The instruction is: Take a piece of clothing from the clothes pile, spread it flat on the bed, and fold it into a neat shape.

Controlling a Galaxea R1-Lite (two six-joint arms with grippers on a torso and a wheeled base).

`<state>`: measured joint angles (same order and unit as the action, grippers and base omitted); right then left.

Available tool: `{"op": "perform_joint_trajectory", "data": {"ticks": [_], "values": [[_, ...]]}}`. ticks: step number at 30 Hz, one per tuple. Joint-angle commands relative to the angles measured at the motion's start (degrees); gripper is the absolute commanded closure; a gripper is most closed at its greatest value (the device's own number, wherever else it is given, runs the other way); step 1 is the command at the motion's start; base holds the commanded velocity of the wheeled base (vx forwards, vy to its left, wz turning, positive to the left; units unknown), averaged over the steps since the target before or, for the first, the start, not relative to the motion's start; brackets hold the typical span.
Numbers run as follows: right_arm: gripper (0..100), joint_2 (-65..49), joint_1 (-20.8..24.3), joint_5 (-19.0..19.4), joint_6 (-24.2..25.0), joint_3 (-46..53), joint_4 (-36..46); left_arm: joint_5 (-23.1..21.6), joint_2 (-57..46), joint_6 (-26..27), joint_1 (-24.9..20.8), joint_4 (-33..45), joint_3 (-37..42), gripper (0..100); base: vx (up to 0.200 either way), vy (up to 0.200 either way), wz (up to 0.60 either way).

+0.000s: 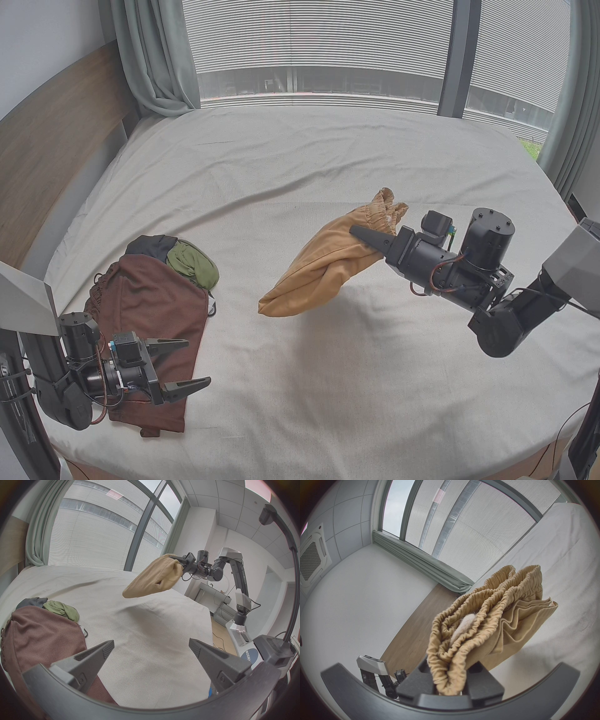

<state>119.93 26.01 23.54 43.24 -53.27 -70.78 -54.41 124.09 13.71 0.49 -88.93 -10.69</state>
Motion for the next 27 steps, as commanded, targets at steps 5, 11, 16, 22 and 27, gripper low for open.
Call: {"op": "perform_joint_trajectory", "data": {"ticks": [5, 11, 16, 22, 27], "values": [[100, 9.27, -0.44, 0.19, 0.00, -12.47, 6.09, 0.00, 0.54, 0.00, -0.05, -0.01, 0.06, 0, 0.000, 0.000, 0.00], [100, 11.73, -0.97, 0.19, 0.00, -15.90, 6.62, 0.00, 1.07, 0.00, -0.05, -0.01, -0.03, 0, 0.000, 0.000, 0.00], [100, 11.82, -1.05, 0.28, 0.44, -19.50, 8.73, 0.00, 1.42, 0.00, -0.05, -0.01, -0.12, 0, 0.000, 0.000, 0.00], [100, 12.26, -1.14, 0.28, 3.34, -26.18, 10.93, 0.00, 1.77, 0.00, -0.05, -0.01, -0.12, 0, 0.000, 0.000, 0.00], [100, 14.45, -1.14, 0.28, 4.22, -31.19, 12.51, 0.00, 1.77, 0.00, 0.04, -0.01, -0.03, 0, 0.000, 0.000, 0.00]]}}
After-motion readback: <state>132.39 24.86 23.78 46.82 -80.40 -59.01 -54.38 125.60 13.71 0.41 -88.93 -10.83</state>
